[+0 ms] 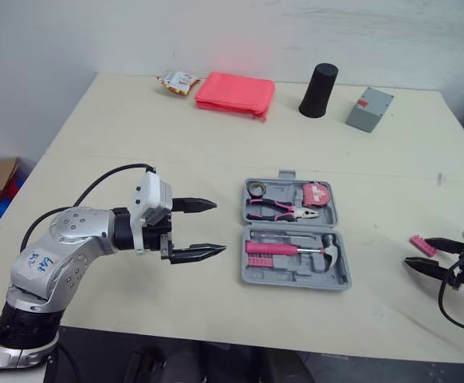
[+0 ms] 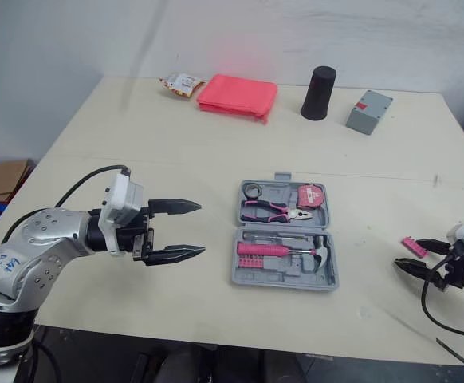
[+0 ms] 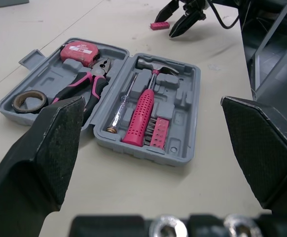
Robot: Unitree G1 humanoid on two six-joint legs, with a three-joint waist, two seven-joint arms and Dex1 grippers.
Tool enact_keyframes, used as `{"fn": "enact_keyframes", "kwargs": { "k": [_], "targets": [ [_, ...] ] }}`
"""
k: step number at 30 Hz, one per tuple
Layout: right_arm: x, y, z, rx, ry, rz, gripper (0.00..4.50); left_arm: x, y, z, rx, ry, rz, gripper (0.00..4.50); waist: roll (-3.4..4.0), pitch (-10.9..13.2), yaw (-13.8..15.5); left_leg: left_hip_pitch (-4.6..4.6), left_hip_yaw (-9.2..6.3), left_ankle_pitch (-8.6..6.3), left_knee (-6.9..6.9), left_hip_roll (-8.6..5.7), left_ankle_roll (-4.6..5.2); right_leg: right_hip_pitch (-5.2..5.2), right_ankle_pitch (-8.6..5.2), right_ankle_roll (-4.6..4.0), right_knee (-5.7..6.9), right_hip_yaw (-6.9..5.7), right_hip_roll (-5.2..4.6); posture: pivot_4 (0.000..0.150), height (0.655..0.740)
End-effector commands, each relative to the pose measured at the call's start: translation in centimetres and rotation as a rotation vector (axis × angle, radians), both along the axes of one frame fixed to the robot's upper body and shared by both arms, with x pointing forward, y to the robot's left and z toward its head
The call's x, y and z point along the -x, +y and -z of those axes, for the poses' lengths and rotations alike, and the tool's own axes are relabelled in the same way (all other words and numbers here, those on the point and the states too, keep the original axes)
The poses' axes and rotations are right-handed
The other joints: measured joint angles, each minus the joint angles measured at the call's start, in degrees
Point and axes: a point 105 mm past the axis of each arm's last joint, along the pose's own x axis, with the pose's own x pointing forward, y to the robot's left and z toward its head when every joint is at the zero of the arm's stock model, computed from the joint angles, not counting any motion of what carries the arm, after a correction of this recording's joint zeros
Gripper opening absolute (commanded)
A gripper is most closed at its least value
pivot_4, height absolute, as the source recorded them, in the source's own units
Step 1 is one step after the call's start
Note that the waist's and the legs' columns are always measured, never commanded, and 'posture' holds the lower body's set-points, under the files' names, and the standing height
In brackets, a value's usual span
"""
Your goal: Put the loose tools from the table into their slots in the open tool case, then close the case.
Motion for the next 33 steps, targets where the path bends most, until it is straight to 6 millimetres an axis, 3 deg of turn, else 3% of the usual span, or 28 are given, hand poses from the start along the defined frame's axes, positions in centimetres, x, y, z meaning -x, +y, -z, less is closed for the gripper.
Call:
{"fn": "enact_keyframes", "kwargs": {
  "k": [1, 9, 20, 23, 29, 33],
  "targets": [
    [1.2, -0.1, 1.2, -0.010, 0.035, 0.001, 4.50, 0.7, -0.3, -1.0, -0.009, -0.029, 0.049, 4.46, -0.02, 0.01, 0.01, 0.00, 0.00, -0.01, 0.00, 0.00, 0.01, 0.01, 0.00, 0.00, -0.01, 0.00, 0.00, 0.150, 0.7400],
    [0.3, -1.4, 1.3, -0.008, -0.123, 0.196, 4.50, 1.0, -0.5, -1.0, -0.022, -0.010, 0.079, 4.46, -0.33, 0.14, -0.17, 0.01, 0.01, -0.05, 0.11, -0.01, 0.04, 0.08, 0.06, 0.08, -0.03, 0.02, -0.02, 0.150, 0.7400],
    [0.7, 0.2, 3.3, -0.063, -0.076, 0.156, 4.50, 1.1, -0.1, -1.2, -0.040, -0.003, 0.095, 4.46, -0.63, 0.14, -0.20, 0.06, 0.18, -0.12, 0.15, -0.02, 0.19, 0.10, 0.16, 0.21, -0.06, 0.21, -0.07, 0.150, 0.7400],
    [0.5, 0.5, 3.5, -0.100, -0.044, 0.151, 3.63, 1.1, 0.0, -1.2, -0.047, -0.001, 0.098, 4.50, -0.63, 0.14, -0.27, 0.08, 0.22, -0.14, 0.12, 0.03, 0.15, 0.08, 0.16, 0.21, -0.07, 0.24, -0.03, 0.150, 0.7400],
    [0.2, 0.4, 3.2, -0.095, -0.055, 0.158, 0.78, 1.1, 0.2, -1.2, -0.053, 0.004, 0.095, 4.50, -0.64, 0.14, -0.28, 0.09, 0.26, -0.17, 0.11, 0.06, 0.13, 0.07, 0.16, 0.20, -0.09, 0.28, 0.00, 0.150, 0.7400],
    [0.1, 0.2, 3.0, -0.073, -0.090, 0.170, 0.78, 1.4, 0.0, -1.1, -0.048, 0.009, 0.097, 4.50, -0.64, 0.14, -0.31, 0.10, 0.30, -0.18, 0.12, 0.06, 0.15, 0.07, 0.16, 0.20, -0.09, 0.32, 0.00, 0.150, 0.7400]
  ]
}}
